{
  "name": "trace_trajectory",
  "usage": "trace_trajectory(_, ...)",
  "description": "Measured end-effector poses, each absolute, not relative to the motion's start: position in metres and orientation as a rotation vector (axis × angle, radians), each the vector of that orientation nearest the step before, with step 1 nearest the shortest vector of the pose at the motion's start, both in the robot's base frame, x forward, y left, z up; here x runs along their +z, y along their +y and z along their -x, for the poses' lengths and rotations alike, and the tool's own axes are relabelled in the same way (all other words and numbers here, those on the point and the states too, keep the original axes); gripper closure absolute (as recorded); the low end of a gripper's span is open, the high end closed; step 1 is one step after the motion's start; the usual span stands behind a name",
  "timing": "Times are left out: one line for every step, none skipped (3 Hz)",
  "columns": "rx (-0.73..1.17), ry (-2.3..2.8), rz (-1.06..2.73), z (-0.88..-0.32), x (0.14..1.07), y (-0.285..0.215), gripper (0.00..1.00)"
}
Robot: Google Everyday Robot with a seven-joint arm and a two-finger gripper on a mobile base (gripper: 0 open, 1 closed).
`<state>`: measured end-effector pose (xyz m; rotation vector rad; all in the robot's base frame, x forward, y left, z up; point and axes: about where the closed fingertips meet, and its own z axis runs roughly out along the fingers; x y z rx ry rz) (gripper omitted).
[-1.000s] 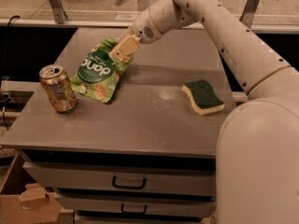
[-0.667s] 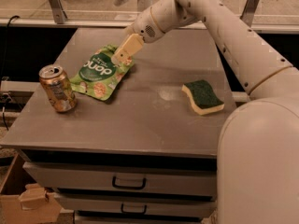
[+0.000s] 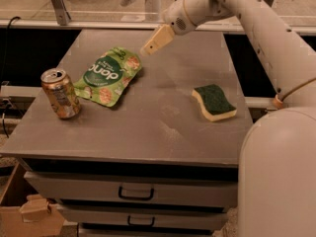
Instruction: Move green rice chip bag near orange can
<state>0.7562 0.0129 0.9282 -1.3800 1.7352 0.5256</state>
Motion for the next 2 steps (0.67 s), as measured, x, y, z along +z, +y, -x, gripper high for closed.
trace_trajectory(0.357, 1.719, 1.215, -0.79, 0.955, -0.063, 0.0)
trace_trajectory(0.189, 1.673, 1.034, -0.804, 0.995, -0.146, 0.0)
